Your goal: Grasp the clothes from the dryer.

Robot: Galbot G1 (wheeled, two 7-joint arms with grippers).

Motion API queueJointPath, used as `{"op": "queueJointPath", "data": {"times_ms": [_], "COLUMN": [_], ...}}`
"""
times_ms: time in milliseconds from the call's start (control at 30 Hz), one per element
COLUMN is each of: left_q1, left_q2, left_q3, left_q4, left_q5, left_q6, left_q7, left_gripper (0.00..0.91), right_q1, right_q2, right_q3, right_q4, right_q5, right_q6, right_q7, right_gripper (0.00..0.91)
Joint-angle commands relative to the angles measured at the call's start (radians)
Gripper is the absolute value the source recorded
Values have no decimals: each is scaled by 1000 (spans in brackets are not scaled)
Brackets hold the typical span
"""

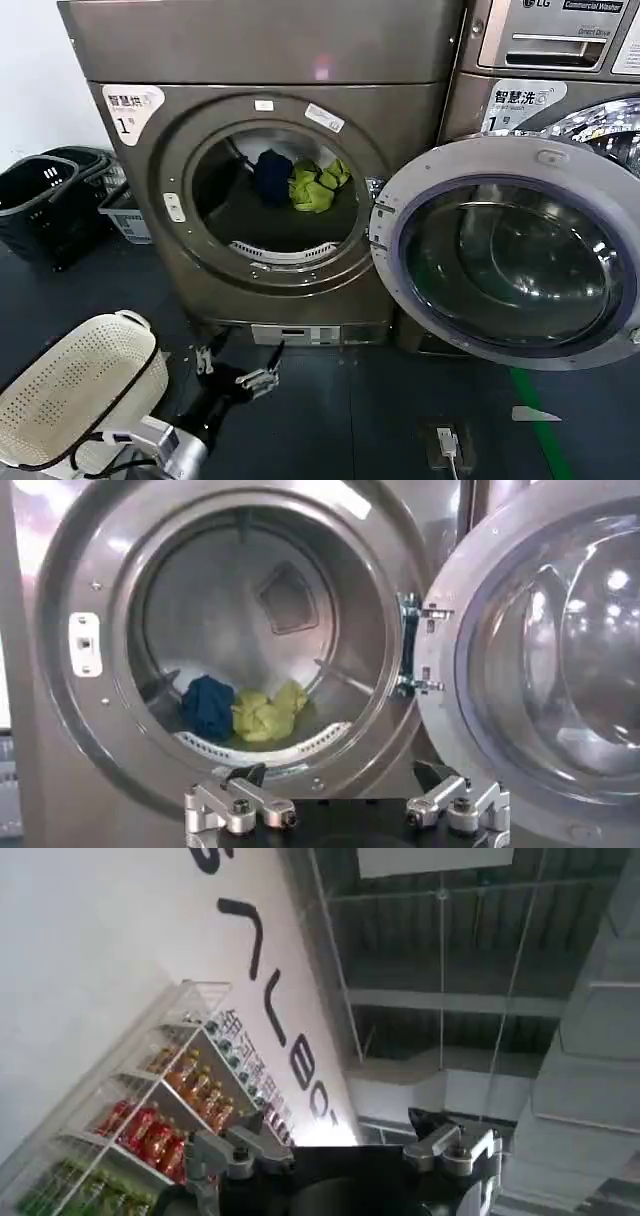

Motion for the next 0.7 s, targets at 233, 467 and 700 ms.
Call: {"op": "queueJointPath", "data": {"times_ms": [233,467,700], "left_q1": [-15,-20,-24], "left_q2": [0,-1,-4], "left_q3": [35,35,32], "left_q4": [2,3,-1], "left_q5": [86,91,89], "left_q6": [22,26,28], "left_q7": [-36,-41,-40], "left_gripper": [907,907,907], "right_q1": [-6,-1,-4], "right_q2": [4,8,12], "right_q3": [2,-1,3], "right_q4": [8,5,-5], "right_q5": [12,13,14], "right_q6": [0,3,14], "right_q7": [3,-2,-10], "right_gripper": [907,907,907]}}
